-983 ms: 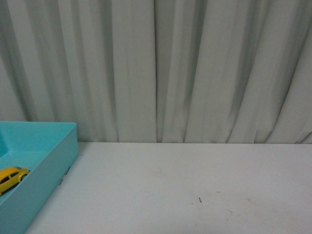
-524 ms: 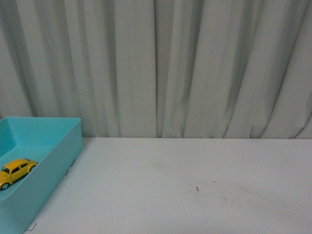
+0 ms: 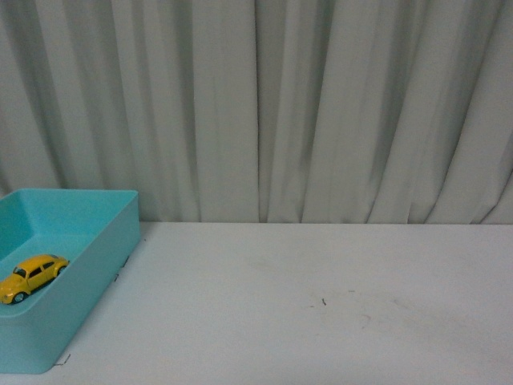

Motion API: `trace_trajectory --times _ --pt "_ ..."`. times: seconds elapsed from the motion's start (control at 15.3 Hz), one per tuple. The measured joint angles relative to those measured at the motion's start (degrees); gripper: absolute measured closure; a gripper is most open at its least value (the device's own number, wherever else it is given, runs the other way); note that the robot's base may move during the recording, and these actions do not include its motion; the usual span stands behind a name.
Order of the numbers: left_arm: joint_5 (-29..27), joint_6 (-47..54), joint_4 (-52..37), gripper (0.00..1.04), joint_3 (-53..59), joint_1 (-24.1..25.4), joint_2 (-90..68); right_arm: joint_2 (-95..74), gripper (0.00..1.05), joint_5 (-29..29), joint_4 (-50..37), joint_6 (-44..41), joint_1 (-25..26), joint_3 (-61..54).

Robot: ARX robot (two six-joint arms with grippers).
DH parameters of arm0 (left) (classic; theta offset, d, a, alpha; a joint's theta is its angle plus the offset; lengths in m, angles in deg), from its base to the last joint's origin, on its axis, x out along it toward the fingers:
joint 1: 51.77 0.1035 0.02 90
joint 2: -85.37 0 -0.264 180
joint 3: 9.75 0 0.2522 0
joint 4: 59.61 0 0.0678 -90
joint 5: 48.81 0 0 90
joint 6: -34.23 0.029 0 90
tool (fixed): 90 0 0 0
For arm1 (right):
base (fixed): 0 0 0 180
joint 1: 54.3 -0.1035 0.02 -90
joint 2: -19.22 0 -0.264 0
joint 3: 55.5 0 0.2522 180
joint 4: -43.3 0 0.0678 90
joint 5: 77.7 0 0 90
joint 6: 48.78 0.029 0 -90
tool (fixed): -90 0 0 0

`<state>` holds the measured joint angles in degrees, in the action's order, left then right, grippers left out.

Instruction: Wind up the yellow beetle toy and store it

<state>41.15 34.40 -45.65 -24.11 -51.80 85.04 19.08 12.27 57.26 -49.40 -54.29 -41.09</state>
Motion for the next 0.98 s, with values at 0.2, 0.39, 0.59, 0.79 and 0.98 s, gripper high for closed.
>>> trace_trajectory --times 0.2,0.39,0.59,0.79,0.98 --pt "0.00 0.00 0.02 0.07 0.00 0.00 0.00 0.00 0.07 0.00 0.02 0.00 0.00 0.00" --pt "0.00 0.00 0.00 0.07 0.00 0.02 0.00 0.00 0.07 0.00 0.00 0.00 0.00 0.00" --pt "0.00 0.00 0.00 0.07 0.00 0.00 0.00 0.00 0.07 0.00 0.02 0.00 0.00 0.00" --pt "0.00 0.00 0.02 0.07 0.00 0.00 0.00 0.00 0.07 0.02 0.02 0.00 0.00 0.00" --pt "0.00 0.00 0.00 0.07 0.00 0.00 0.00 0.00 0.07 0.00 0.02 0.00 0.00 0.00"
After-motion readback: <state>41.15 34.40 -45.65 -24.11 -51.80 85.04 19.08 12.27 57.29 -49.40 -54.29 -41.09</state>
